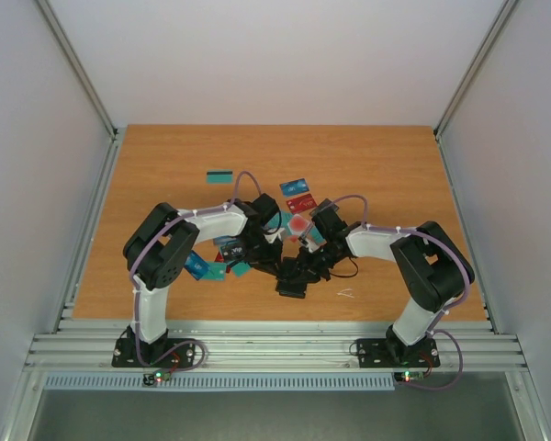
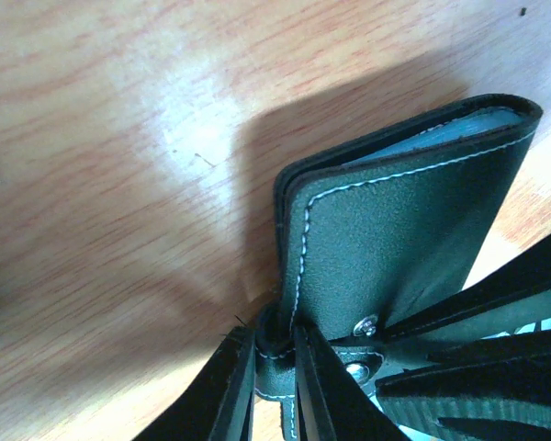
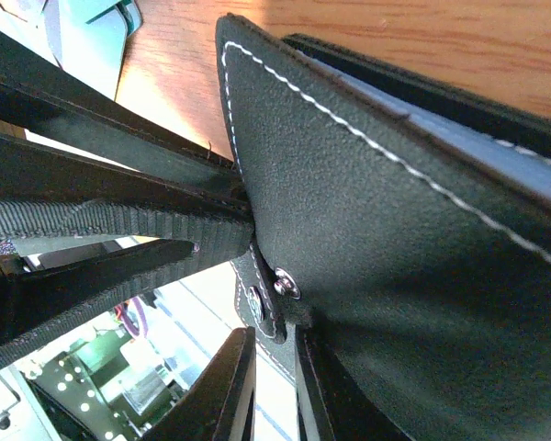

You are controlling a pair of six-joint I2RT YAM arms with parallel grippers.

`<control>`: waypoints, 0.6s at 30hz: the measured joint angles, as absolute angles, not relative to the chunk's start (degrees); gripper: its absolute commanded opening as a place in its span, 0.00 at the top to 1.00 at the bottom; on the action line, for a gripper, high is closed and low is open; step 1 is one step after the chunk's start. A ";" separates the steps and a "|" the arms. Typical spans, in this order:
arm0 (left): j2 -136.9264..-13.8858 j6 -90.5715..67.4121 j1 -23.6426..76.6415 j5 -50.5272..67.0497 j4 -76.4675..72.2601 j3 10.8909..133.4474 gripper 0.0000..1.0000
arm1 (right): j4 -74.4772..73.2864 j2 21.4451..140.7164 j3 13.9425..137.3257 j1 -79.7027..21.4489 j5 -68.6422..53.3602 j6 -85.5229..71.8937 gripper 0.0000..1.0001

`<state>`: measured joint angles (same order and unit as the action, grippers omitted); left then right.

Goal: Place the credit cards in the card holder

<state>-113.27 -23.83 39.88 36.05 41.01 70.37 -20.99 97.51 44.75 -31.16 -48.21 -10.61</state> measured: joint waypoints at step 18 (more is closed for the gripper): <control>-113.23 -23.81 40.23 36.23 40.56 70.11 0.87 | -18.26 97.67 44.73 -31.20 -47.35 -12.56 0.92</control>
<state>-113.23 -23.81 40.23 36.23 40.56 70.11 -18.26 97.67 44.73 -31.20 -47.35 -12.56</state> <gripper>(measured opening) 0.136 0.099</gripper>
